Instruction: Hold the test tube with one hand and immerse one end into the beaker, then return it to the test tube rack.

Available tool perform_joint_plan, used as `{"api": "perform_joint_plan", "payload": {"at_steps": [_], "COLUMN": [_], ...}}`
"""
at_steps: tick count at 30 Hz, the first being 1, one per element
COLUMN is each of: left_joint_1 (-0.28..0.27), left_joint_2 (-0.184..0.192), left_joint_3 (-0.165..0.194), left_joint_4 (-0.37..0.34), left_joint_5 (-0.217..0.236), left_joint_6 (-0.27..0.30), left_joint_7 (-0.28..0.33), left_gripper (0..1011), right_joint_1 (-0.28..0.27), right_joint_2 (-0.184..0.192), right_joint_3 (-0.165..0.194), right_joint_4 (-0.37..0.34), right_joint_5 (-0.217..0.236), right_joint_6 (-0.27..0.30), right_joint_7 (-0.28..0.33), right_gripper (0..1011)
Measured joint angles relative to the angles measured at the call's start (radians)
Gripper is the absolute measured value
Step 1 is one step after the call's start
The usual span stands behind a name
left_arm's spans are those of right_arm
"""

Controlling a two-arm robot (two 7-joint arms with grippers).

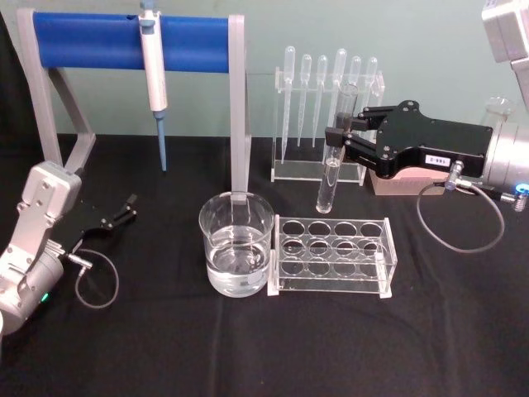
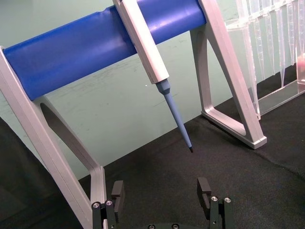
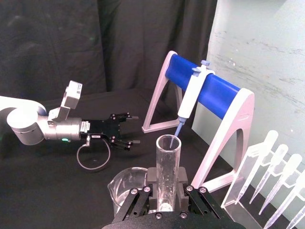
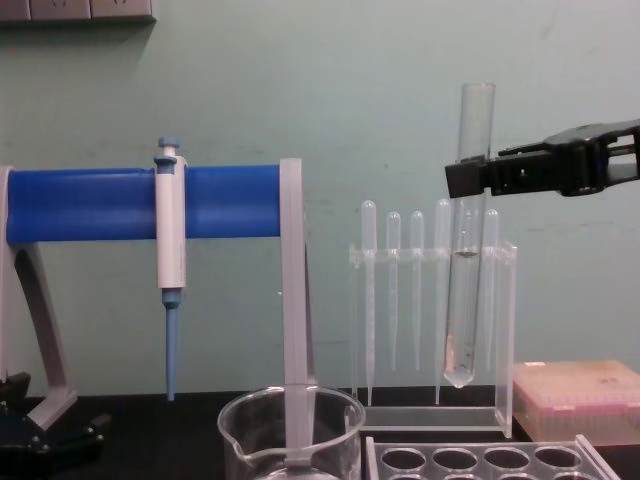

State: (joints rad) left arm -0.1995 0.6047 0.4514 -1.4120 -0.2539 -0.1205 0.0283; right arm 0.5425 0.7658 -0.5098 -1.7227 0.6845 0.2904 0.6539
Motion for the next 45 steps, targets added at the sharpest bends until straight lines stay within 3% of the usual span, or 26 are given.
{"api": "perform_joint_plan", "payload": {"at_steps": [33,40,45], "left_joint_1": [0.0,0.0,0.0], "left_joint_2": [0.0,0.0,0.0], "left_joint_3": [0.0,0.0,0.0], "left_joint_4": [0.0,0.0,0.0], "left_joint_5": [0.0,0.0,0.0], "left_joint_6": [0.0,0.0,0.0], "left_joint_7": [0.0,0.0,0.0], "left_gripper": [1000,1000,1000], "right_joint_1": [0.0,0.027,0.061], "right_joint_2": [0.0,-0.006,-0.032], "right_joint_3": [0.0,-0.025,-0.051], "right_joint_4": [0.0,0.001,0.006], "right_joint_5": [0.0,0.0,-0.003], "right_joint_6": [0.0,-0.017,-0.019], "right_joint_7": [0.0,0.015,0.018], "right_gripper": [243,243,243]}}
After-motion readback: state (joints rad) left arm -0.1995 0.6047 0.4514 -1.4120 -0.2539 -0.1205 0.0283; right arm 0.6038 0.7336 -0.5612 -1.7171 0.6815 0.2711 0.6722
